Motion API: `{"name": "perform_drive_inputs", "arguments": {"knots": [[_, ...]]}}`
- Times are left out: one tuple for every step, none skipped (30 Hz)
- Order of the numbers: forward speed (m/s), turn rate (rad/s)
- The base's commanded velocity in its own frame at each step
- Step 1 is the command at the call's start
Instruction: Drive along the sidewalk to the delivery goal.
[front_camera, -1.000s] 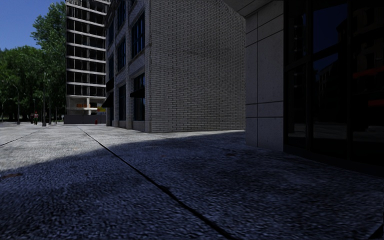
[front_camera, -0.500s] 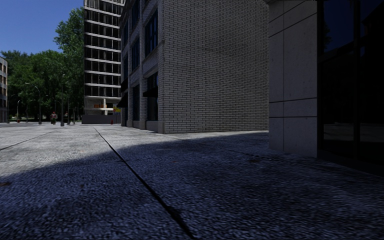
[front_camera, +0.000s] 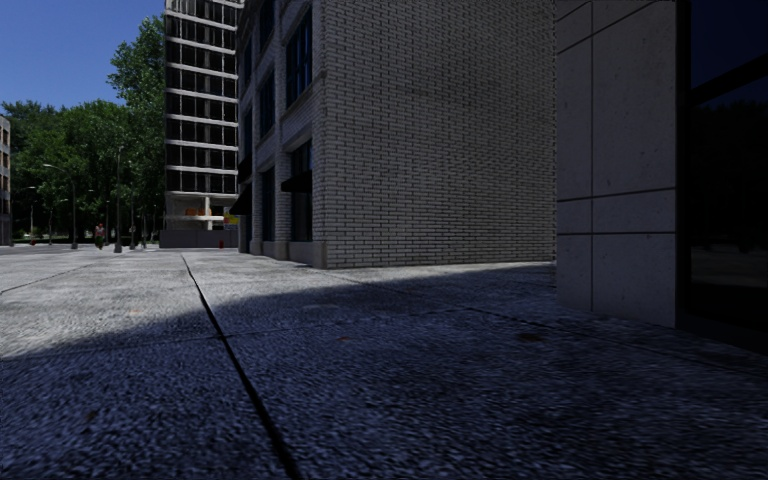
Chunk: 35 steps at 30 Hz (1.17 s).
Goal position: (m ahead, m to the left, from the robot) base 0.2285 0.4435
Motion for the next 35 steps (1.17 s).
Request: {"name": "perform_drive_inputs", "arguments": {"knots": [[0.8,0.0],[0.78,0.0],[0.78,0.0],[0.78,0.0],[0.7,0.0],[0.0,0.0],[0.0,0.0],[0.0,0.0],[0.0,0.0],[0.0,0.0],[0.0,0.0],[0.0,0.0],[0.0,0.0],[0.0,0.0],[0.0,0.0],[0.0,0.0],[0.0,0.0],[0.0,0.0],[0.0,0.0],[0.0,0.0],[0.0,0.0],[0.0,0.0],[0.0,0.0],[0.0,0.0],[0.0,0.0],[0.0,0.0],[0.0,0.0],[0.0,0.0],[0.0,0.0],[0.0,0.0],[0.0,0.0],[0.0,0.0],[0.0,0.0],[0.0,0.0],[0.0,0.0]]}}
